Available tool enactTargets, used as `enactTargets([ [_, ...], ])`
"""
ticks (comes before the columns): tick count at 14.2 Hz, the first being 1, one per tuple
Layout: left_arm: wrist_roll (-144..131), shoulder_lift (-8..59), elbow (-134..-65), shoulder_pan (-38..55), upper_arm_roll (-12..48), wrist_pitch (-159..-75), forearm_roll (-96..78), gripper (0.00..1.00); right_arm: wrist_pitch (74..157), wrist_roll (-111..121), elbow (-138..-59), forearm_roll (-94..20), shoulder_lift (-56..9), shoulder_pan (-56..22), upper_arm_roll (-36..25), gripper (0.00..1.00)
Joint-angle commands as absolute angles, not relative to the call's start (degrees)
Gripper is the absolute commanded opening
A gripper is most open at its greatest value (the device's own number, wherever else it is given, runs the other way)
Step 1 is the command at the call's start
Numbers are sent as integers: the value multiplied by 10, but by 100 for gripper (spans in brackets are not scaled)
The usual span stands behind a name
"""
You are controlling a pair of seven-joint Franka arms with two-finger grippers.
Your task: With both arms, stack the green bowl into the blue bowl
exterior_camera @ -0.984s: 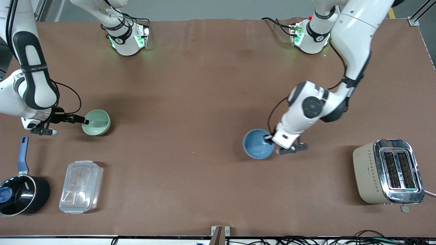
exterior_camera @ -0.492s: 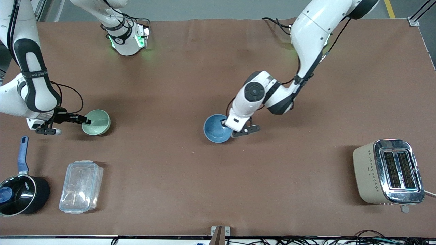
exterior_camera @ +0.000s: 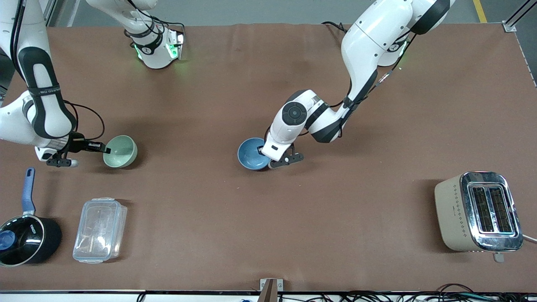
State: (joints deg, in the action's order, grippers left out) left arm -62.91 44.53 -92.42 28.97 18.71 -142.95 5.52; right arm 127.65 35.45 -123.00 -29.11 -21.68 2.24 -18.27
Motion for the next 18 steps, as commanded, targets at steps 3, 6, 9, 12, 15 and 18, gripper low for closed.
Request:
enactTargets([
  [3,-629,386,-902,278,165,-1368,118,100,1245,248,-1243,-294,-128,18,-128,0],
  [6,-576,326,-847,226,166,-1220,131,100,1230,128,-1245,-278,-99,18,-70,0],
  [9,-467,263,-840,168,164,-1139,134,100,1232,-21,-1249,-278,-82,18,13,0],
  [12,-362,208,-839,106,164,-1084,134,100,1270,-176,-1246,-277,-81,17,111,0],
  [15,-246,160,-843,49,167,-1050,127,100,1341,-326,-1244,-266,-90,14,209,0],
  [18,-166,115,-849,4,169,-1002,122,100,1411,-438,-1234,-239,-133,11,276,0],
])
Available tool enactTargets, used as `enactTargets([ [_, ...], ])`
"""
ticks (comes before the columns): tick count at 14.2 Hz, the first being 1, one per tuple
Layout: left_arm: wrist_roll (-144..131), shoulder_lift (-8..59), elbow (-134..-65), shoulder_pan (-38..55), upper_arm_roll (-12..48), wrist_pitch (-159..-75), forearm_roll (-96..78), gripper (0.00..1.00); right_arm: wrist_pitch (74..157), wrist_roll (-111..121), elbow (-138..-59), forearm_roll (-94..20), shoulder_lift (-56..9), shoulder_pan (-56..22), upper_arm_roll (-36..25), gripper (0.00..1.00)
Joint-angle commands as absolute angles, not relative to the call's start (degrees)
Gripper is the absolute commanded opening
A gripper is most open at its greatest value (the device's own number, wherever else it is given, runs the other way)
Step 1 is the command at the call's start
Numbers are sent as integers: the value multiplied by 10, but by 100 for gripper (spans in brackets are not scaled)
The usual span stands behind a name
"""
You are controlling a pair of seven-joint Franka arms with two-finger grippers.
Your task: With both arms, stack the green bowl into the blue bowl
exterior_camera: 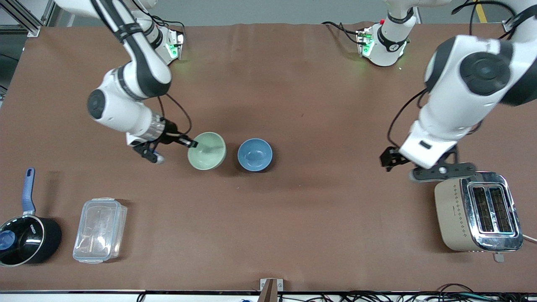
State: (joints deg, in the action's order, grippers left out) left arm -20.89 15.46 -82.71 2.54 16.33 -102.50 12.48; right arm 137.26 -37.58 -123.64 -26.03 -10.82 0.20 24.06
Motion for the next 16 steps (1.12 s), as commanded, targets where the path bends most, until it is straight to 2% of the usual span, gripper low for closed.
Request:
enactTargets([
  [1,-139,101,-851,-12,169,-988,109,100,1424,-470,-1226,-217,-150,6,286,0],
  [5,-69,27,-896,-43,168,-955,72,100,1427,-643,-1172,-35,-222,-4,317,0],
  [7,-60,-2,-908,-40,146,-939,49,100,1426,-730,-1138,34,-263,-4,338,0],
  [11,-55,-65,-975,-17,117,-938,19,100,1429,-783,-1120,61,-289,-11,356,0],
  [16,-54,-70,-977,-19,110,-937,7,100,1429,-791,-1123,62,-308,-29,363,1],
])
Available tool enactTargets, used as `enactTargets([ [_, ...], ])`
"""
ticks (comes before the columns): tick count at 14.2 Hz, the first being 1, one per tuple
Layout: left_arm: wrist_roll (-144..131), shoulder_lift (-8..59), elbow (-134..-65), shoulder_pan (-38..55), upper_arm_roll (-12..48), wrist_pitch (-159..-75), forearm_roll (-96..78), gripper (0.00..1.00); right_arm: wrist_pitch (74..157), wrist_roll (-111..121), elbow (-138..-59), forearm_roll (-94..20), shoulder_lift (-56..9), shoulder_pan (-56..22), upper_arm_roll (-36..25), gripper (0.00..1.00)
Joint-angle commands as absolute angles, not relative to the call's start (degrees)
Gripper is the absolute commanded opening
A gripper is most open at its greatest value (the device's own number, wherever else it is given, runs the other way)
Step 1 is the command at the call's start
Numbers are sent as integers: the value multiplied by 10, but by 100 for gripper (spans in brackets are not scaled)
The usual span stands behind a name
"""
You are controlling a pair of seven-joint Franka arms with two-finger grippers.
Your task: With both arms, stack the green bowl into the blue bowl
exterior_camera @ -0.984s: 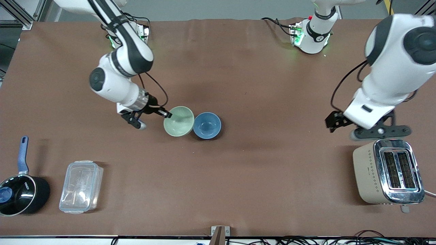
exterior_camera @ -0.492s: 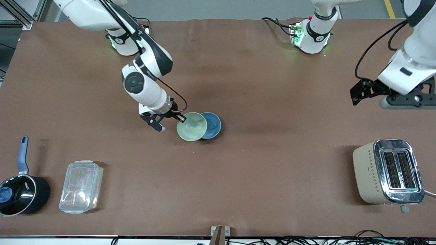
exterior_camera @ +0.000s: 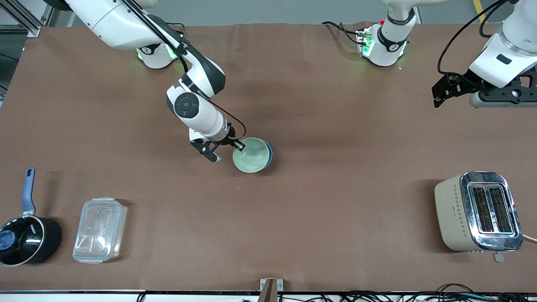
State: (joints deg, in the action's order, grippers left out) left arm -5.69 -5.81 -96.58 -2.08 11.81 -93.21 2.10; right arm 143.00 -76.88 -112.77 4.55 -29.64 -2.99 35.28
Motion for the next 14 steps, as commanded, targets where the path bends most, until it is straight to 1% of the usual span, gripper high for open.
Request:
enactTargets([
  [1,-46,-69,-976,-21,110,-936,7,100,1430,-791,-1122,64,-311,-29,364,1],
  [8,-44,-62,-967,-33,109,-936,11,100,1429,-791,-1129,87,-318,-29,364,2],
  [9,-43,-62,-965,-33,109,-936,11,100,1429,-791,-1129,86,-318,-28,364,7],
  [10,-43,-61,-960,-33,109,-936,12,100,1426,-790,-1129,87,-317,-26,364,17],
  [11,-43,-55,-956,-33,109,-936,13,100,1421,-788,-1126,87,-313,-21,364,29],
  [13,-45,-53,-949,-33,109,-936,14,100,1418,-774,-1125,87,-293,-9,362,60],
  [14,-45,-53,-948,-33,109,-936,15,100,1401,-751,-1124,87,-277,-3,359,81],
])
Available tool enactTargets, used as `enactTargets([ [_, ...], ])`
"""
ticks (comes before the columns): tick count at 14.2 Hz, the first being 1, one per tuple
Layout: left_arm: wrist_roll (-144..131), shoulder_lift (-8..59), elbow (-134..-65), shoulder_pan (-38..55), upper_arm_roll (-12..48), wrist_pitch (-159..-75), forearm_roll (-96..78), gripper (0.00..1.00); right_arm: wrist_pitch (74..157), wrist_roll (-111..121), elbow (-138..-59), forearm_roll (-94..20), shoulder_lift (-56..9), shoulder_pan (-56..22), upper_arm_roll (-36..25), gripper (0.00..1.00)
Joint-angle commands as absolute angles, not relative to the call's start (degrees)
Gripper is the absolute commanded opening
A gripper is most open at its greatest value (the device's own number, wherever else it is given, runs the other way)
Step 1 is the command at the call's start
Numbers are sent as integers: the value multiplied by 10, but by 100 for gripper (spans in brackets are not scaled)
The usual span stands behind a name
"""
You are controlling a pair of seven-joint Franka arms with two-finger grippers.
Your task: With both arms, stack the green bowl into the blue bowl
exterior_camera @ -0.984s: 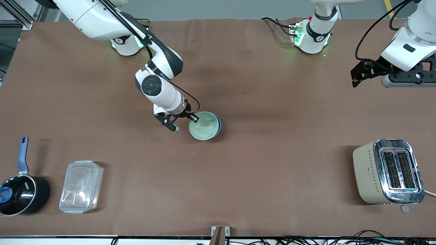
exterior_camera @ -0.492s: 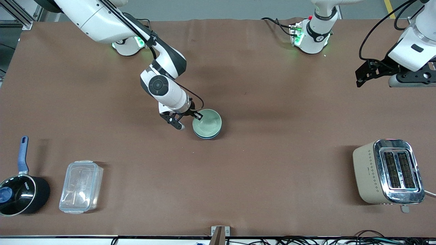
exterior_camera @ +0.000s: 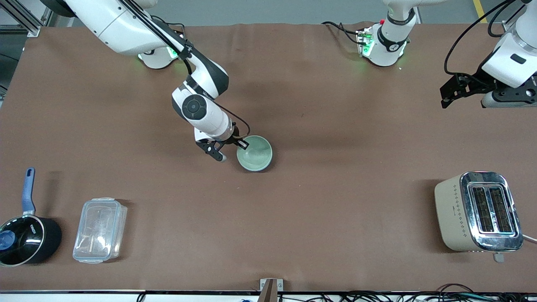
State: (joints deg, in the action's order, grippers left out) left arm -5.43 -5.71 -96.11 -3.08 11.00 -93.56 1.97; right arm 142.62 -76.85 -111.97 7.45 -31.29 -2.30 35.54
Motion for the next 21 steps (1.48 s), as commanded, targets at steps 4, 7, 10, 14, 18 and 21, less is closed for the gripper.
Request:
enactTargets([
  [4,-47,-53,-947,-33,109,-936,17,100,1248,-612,-1084,87,-194,8,304,100],
  [7,-47,-41,-936,-33,109,-936,17,100,1181,-468,-1078,85,-123,8,238,100],
  [10,-48,-33,-933,-33,109,-935,18,100,1128,-307,-1081,79,-61,8,164,100],
  [14,-47,-33,-918,-32,109,-934,17,100,1063,-130,-1080,26,16,6,67,100],
  [18,-46,-32,-918,-32,110,-922,15,100,982,-28,-1011,17,32,4,-7,100],
  [21,-46,-32,-917,-31,110,-921,12,100,910,-22,-917,15,26,5,-20,100],
])
